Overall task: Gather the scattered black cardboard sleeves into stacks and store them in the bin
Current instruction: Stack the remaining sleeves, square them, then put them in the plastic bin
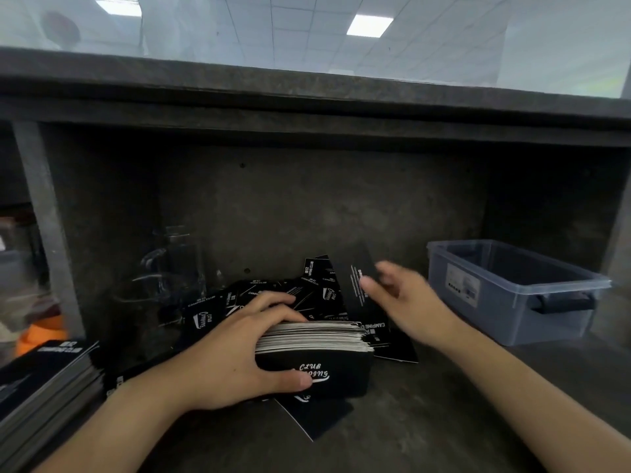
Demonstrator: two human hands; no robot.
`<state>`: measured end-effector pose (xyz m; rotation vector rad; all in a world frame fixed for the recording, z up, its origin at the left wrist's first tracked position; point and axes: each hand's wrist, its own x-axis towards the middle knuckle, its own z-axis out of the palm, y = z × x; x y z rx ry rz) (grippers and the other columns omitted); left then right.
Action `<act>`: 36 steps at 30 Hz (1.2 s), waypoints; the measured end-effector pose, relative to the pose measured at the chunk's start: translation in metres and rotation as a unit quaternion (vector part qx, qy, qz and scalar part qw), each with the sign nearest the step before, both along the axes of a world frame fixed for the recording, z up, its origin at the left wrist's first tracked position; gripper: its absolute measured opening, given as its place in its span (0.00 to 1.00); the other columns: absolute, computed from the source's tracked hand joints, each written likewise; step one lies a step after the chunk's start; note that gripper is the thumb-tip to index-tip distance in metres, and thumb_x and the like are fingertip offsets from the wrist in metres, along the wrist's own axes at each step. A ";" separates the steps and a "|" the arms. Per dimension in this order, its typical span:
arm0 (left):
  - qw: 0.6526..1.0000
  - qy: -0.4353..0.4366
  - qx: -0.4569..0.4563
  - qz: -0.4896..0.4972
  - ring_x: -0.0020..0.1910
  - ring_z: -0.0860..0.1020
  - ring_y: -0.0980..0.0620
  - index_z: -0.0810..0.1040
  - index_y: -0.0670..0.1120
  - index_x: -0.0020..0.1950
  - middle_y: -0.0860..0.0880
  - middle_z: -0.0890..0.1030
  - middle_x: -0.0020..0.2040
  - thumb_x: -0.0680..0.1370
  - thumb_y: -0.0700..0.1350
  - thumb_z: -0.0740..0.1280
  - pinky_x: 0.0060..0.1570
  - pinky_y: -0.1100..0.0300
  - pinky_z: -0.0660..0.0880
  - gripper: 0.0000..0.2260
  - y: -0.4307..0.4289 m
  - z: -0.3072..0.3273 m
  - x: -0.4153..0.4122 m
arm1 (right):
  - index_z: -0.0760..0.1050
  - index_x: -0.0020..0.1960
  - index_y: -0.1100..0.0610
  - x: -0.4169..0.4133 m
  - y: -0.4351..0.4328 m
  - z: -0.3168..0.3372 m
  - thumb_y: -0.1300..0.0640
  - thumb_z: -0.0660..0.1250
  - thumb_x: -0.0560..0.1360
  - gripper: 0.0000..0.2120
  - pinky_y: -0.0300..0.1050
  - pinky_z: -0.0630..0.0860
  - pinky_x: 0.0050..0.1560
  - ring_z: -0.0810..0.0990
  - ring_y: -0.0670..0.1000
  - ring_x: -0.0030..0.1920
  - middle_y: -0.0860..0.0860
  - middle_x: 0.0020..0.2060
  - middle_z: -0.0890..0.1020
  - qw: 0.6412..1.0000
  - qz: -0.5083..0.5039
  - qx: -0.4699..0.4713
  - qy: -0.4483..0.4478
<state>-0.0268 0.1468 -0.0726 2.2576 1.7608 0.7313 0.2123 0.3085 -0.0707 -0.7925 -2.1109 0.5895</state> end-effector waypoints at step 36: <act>1.000 -0.006 0.015 0.014 0.65 0.67 0.73 0.76 0.65 0.61 0.73 0.60 0.69 0.63 0.70 0.77 0.63 0.68 0.69 0.29 -0.001 0.000 -0.002 | 0.82 0.54 0.51 0.024 0.029 -0.006 0.59 0.72 0.78 0.06 0.52 0.83 0.55 0.87 0.53 0.50 0.52 0.47 0.87 0.993 0.038 -0.110 0.003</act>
